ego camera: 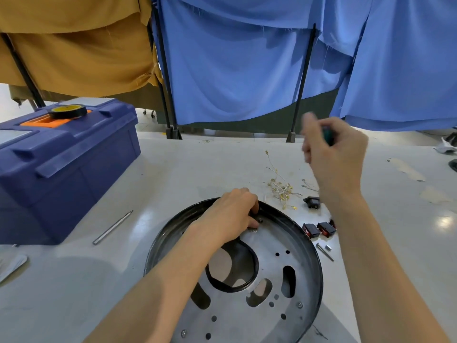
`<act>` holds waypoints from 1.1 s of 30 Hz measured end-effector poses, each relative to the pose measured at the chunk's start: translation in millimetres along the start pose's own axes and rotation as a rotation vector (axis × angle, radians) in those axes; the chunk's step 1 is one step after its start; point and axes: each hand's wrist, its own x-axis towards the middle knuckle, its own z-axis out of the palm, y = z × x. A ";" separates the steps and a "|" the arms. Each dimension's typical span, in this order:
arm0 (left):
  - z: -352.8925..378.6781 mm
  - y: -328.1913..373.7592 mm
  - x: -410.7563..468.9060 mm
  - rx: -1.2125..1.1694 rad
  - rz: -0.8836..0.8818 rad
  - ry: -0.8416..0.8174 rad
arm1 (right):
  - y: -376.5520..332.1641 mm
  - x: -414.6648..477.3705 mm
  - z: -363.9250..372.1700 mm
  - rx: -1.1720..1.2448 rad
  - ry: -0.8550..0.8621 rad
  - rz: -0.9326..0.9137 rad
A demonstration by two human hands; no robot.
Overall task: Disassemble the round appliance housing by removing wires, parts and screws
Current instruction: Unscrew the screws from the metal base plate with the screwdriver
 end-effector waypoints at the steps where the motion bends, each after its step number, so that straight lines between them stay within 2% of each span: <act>1: 0.5 -0.6 0.3 -0.013 0.001 0.007 | -4.1 -2.1 3.0 0.162 0.091 0.030; 4: 1.5 -2.5 0.7 -0.033 0.016 0.027 | -10.1 -8.9 11.9 0.565 0.203 0.215; 7: 2.0 -4.1 0.5 -0.048 0.020 0.036 | -5.0 -15.2 20.2 0.670 0.255 0.337; 22: 0.1 -1.9 -1.0 -0.024 0.026 0.054 | 11.9 -23.7 31.6 0.575 0.237 0.329; 30: 3.0 -1.7 -0.1 -0.020 0.016 0.073 | 15.8 -24.7 32.0 0.531 0.153 0.292; 33: 1.0 -1.3 -0.4 0.007 0.009 0.095 | 14.7 -24.7 32.8 0.516 0.073 0.277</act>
